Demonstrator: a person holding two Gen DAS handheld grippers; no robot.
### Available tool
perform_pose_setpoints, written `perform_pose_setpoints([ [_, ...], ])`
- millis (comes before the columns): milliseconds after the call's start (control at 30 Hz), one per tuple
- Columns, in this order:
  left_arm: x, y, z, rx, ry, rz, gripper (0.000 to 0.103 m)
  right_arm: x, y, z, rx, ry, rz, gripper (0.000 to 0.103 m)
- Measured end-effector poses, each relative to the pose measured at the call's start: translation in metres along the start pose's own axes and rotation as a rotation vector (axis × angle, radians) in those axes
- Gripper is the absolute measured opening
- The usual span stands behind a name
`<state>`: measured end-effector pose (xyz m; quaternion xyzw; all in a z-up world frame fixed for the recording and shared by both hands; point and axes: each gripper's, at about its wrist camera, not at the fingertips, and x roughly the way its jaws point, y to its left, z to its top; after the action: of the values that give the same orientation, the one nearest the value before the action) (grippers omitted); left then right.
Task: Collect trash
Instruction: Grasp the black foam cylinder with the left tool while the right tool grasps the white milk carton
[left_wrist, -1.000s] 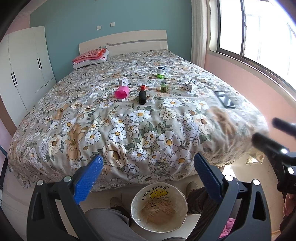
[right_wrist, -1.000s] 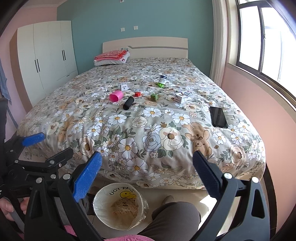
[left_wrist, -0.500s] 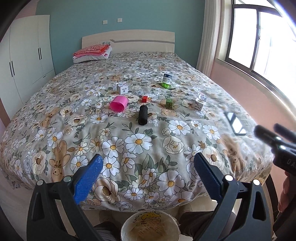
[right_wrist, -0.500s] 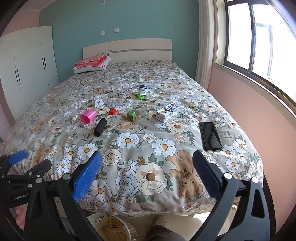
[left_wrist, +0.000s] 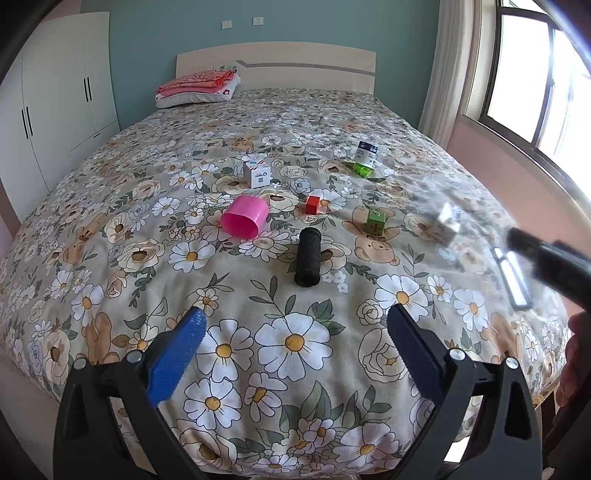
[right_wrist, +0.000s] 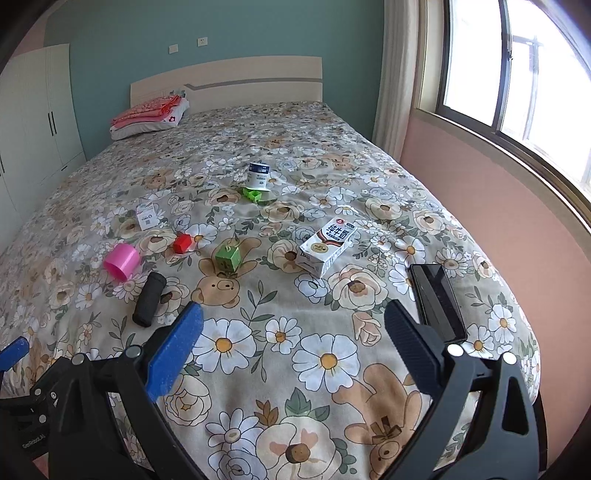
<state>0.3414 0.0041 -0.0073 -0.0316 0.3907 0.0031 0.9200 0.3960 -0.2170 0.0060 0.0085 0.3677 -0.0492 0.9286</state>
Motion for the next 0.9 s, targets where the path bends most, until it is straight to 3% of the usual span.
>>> perform_pose_setpoints([
  [333,0.074,0.007,0.032,-0.046,0.032,-0.012,0.100,0.103,-0.009,0.050,0.131,0.061,-0.045,0.096],
  [767,0.154,-0.003,0.055,0.012,0.088,-0.015,0.099,0.254,-0.056,0.069,0.368,0.292,-0.121,0.096],
  [800,0.160,-0.003,0.056,0.017,0.099,-0.008,0.096,0.262,-0.057,0.068,0.379,0.308,-0.124,0.096],
  [833,0.165,-0.004,0.056,0.017,0.112,-0.005,0.082,0.269,-0.058,0.067,0.391,0.325,-0.135,0.095],
  [867,0.171,-0.003,0.056,0.014,0.129,-0.008,0.075,0.275,-0.059,0.067,0.400,0.339,-0.134,0.092],
  [900,0.177,-0.002,0.056,0.009,0.150,-0.018,0.065,0.281,-0.059,0.066,0.405,0.353,-0.116,0.078],
])
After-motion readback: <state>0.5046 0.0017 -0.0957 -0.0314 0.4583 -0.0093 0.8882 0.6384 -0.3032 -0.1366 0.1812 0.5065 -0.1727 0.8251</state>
